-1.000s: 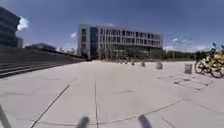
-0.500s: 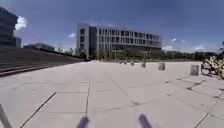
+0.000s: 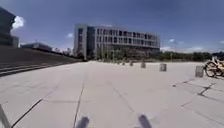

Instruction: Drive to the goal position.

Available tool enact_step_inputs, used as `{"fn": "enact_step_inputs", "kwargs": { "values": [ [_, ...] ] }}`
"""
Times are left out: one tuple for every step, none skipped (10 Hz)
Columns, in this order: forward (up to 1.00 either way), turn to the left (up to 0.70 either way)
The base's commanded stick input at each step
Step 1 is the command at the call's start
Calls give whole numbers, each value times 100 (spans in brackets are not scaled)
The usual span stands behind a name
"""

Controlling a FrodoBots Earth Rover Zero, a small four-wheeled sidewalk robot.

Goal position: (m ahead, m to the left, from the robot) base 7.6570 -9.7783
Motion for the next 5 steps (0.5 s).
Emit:
{"fn": "enact_step_inputs", "kwargs": {
  "values": [
    [100, -39],
    [100, -39],
    [100, -39],
    [100, -39],
    [100, -39]
  ]
}}
